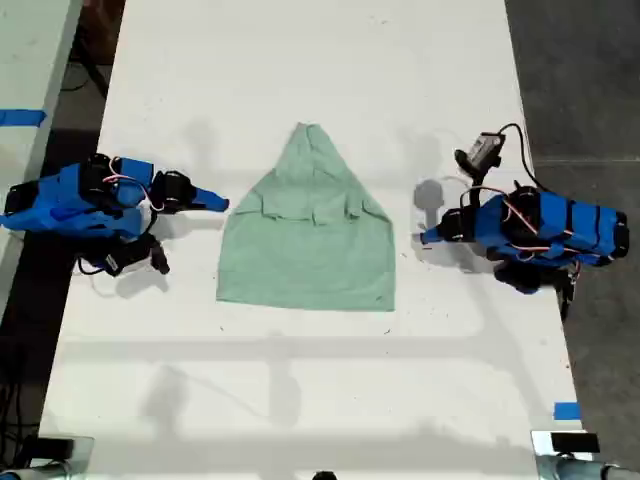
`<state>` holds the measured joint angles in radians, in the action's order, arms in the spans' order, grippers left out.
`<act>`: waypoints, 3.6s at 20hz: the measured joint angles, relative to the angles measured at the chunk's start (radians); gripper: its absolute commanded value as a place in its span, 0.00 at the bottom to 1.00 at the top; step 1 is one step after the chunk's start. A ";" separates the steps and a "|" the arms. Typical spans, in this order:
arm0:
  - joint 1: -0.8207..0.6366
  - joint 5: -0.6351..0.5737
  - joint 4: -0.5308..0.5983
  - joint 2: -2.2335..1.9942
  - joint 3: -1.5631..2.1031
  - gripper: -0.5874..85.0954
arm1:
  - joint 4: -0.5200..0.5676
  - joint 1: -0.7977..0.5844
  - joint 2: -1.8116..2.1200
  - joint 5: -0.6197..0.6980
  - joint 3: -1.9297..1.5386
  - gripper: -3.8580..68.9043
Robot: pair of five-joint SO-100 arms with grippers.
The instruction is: Fold t shirt
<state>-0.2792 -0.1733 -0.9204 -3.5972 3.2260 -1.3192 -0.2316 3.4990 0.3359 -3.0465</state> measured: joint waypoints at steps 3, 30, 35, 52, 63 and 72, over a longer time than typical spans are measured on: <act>0.006 -0.003 0.000 0.000 0.000 0.01 | -0.080 0.064 0.003 -0.144 0.003 0.05; 0.017 -0.009 -0.011 0.000 0.000 0.01 | 0.299 0.160 -1.663 -0.264 0.897 0.08; 0.017 -0.009 -0.012 0.000 0.000 0.01 | 0.057 0.173 -1.580 -0.236 1.062 0.08; 0.017 -0.009 -0.015 0.000 0.000 0.01 | -0.172 0.198 -2.260 -0.066 1.974 0.08; 0.017 -0.009 -0.015 0.000 0.000 0.01 | 0.127 0.118 -1.045 -0.144 0.687 0.04; 0.017 -0.009 -0.015 0.000 0.000 0.01 | 0.075 0.049 -0.021 -0.161 -0.003 0.08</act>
<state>-0.2623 -0.1825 -0.9357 -3.5972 3.2260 -1.2441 -0.1825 3.4775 0.1749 -3.0496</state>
